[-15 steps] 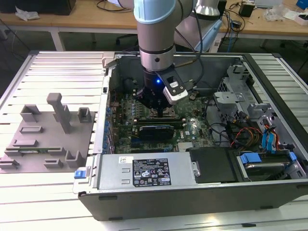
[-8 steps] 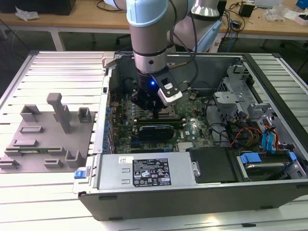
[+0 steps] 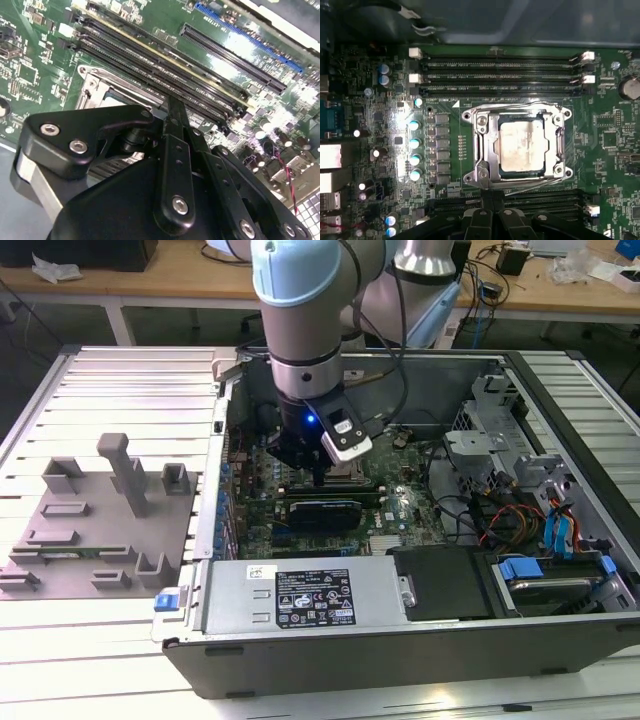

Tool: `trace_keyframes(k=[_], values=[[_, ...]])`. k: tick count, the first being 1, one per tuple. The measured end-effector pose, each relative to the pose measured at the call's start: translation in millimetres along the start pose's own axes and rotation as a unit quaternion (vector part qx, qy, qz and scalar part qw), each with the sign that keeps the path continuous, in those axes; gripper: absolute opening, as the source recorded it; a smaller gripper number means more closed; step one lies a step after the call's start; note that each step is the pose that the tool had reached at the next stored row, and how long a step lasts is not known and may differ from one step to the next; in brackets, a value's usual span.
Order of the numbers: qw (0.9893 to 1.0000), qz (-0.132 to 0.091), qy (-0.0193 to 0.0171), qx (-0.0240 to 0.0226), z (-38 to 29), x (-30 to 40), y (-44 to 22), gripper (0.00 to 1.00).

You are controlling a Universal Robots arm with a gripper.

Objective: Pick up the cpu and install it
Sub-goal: 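Install the second cpu locking lever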

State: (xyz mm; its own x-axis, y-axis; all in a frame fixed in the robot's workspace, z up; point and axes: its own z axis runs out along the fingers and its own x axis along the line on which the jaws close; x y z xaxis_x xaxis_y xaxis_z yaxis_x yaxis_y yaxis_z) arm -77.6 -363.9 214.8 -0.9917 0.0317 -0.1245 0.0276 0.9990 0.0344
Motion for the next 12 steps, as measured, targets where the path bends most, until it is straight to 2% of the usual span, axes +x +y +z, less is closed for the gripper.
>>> trace_keyframes(k=[3, 5, 9, 12], values=[[1.0, 0.001, -0.0001, -0.0061, -0.5, 2.4, -7.1, 0.11], [0.9999, 0.001, -0.0006, -0.0105, -0.5, 4.0, -8.9, 0.11], [0.9997, 0.003, -0.0031, -0.0256, -0.2, 7.4, -11.7, 0.11], [0.9995, 0.004, -0.0039, -0.0326, 0.8, 9.8, -14.2, 0.11]])
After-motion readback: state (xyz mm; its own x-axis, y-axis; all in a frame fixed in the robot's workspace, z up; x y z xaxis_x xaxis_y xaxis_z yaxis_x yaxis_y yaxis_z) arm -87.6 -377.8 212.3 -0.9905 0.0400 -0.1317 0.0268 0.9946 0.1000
